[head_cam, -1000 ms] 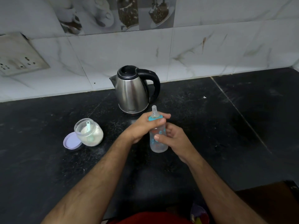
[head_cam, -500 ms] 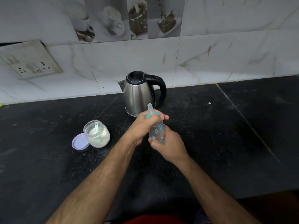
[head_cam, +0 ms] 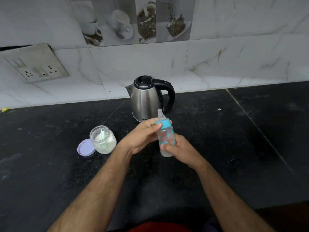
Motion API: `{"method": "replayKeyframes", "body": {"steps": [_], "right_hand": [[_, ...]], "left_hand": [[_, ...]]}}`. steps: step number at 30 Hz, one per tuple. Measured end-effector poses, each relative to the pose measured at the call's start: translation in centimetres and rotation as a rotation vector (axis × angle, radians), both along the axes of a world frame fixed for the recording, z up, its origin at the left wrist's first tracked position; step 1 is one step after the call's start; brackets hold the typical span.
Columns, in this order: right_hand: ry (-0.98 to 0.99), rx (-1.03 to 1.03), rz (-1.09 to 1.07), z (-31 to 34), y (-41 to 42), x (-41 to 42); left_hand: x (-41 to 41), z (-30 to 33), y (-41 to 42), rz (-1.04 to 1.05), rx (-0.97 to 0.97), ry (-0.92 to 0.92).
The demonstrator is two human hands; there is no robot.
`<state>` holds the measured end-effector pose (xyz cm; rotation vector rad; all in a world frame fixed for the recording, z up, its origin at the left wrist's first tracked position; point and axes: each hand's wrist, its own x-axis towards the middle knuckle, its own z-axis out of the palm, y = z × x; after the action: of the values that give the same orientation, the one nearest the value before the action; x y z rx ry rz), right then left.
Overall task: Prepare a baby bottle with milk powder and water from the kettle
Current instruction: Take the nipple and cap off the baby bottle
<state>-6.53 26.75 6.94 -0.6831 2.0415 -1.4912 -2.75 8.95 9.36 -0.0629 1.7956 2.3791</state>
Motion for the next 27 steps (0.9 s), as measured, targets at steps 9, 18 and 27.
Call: {"method": "replayKeyframes", "body": {"steps": [9, 18, 27], "right_hand": [[0.136, 0.174, -0.131, 0.2, 0.0, 0.3], [0.295, 0.332, -0.289, -0.2, -0.5, 0.6], [0.294, 0.33, -0.229, 0.2, -0.3, 0.9]], "left_hand": [[0.0, 0.0, 1.4, 0.098, -0.056, 0.051], [-0.7, 0.1, 3.7, 0.407, -0.092, -0.027], [0.3, 0.1, 1.4, 0.304, -0.119, 0.037]]}}
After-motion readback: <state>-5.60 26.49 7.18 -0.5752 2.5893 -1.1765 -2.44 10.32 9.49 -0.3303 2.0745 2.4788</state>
